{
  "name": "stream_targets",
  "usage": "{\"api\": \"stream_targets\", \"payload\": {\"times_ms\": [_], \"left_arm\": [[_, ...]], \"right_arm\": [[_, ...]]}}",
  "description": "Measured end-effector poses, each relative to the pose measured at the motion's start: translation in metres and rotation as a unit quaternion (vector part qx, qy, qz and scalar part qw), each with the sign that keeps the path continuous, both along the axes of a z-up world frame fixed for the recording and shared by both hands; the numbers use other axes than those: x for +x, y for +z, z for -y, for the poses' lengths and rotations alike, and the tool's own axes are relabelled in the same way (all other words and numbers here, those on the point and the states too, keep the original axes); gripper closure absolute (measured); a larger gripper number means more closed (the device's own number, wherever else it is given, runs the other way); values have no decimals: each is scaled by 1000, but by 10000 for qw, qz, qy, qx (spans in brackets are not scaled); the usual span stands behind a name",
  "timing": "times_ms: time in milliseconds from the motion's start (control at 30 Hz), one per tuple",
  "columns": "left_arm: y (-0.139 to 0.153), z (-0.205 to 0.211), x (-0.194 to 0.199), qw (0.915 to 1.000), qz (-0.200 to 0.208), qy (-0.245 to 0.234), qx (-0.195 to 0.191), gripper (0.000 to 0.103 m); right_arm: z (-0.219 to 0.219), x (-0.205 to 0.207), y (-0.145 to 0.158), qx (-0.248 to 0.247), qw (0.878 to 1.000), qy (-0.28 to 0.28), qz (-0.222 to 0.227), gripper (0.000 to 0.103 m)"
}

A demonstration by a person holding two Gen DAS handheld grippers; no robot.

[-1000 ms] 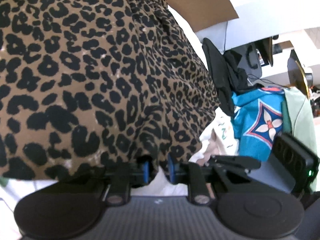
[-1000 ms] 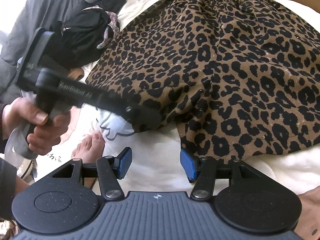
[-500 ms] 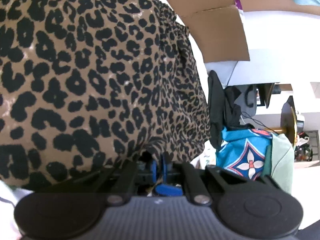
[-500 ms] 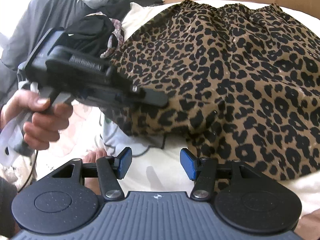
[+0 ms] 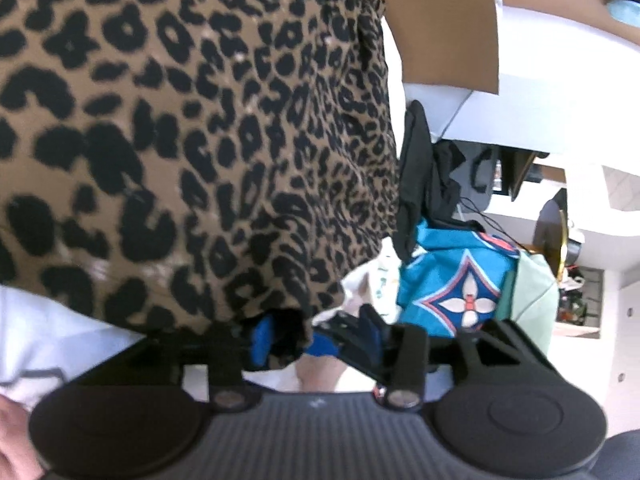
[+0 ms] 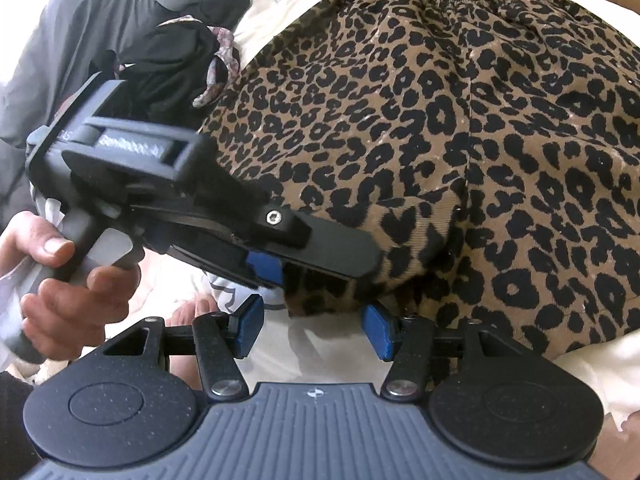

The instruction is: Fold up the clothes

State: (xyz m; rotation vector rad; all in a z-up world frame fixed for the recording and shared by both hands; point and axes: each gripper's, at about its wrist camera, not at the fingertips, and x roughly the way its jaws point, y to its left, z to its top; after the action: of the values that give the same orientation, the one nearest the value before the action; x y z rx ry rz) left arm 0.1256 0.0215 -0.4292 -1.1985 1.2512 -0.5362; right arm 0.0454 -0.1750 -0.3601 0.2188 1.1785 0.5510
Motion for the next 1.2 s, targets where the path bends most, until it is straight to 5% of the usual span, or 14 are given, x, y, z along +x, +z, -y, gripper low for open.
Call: {"api": "stream_targets", "payload": {"times_ms": [167,333,467,767,967,1200], "left_arm": [[-3,3,3,10000,-9,-32,-63,50],[1,2,2,10000,80,-36,39,50],[23,-7,-1,9949,589,95,815,52],[58,-56,-25,9810,901,446,1657,52],[78,-105,-49,9603,836,727,2561,52],[88,-133,-56,9169,624,846,3850,53]], "right_arm": [[2,-1,-6,-18,9998,-190,-55,43],[12,0,-10,35,9987,-497,-95,70],[14,-1,-11,-226,9984,-514,-16,78],[18,1,-10,-392,9977,-549,-22,83],[14,3,-11,-510,9975,-486,-21,82],[10,2,-9,-582,9978,-317,74,82]]}}
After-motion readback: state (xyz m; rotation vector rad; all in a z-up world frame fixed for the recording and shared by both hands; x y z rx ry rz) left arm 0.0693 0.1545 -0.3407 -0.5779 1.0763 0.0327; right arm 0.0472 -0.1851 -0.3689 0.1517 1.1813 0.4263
